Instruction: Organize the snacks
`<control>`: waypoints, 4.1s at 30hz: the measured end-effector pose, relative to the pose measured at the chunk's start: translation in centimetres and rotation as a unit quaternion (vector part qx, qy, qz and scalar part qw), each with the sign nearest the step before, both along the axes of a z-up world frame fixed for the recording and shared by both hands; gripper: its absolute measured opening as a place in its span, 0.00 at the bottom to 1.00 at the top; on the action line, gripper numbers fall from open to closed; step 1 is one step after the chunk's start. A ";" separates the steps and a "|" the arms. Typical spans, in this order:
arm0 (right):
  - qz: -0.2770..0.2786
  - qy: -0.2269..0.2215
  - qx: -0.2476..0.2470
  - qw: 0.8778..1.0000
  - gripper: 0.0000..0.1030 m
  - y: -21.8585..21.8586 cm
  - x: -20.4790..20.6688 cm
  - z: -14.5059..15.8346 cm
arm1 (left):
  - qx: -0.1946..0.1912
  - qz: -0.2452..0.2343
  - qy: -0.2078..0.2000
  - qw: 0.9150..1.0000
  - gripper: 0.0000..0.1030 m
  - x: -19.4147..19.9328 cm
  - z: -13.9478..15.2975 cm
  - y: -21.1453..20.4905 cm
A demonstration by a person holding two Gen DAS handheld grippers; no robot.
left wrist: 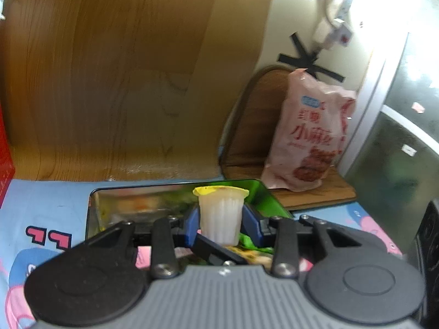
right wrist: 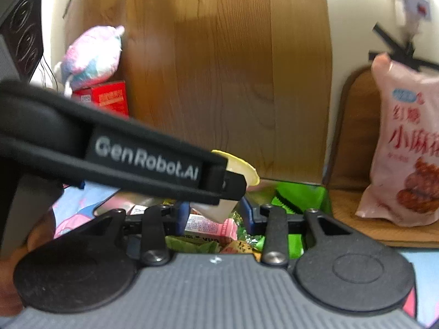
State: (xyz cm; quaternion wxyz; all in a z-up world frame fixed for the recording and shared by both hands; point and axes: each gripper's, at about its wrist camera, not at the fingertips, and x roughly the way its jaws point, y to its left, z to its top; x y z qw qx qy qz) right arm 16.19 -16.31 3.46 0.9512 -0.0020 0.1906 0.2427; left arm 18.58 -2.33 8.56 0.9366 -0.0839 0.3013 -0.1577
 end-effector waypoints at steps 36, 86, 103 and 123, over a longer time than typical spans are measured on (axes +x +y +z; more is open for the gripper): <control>0.011 -0.001 0.056 0.998 0.55 -3.6 -9.1 -1.4 | -0.081 0.049 -0.001 0.996 0.61 -9.6 -2.4 6.5; 0.142 0.297 0.235 0.914 0.20 -2.4 -19.2 -6.7 | -0.238 0.037 0.100 0.965 0.50 -27.4 -11.0 10.2; 0.169 0.319 0.392 0.846 0.16 -6.1 -17.2 -7.1 | -0.297 -0.036 0.114 0.947 0.29 -26.0 -10.3 9.5; 0.083 0.092 0.234 0.964 0.18 -6.0 -10.9 1.0 | -0.138 -0.052 0.054 0.988 0.26 -15.1 -2.1 4.6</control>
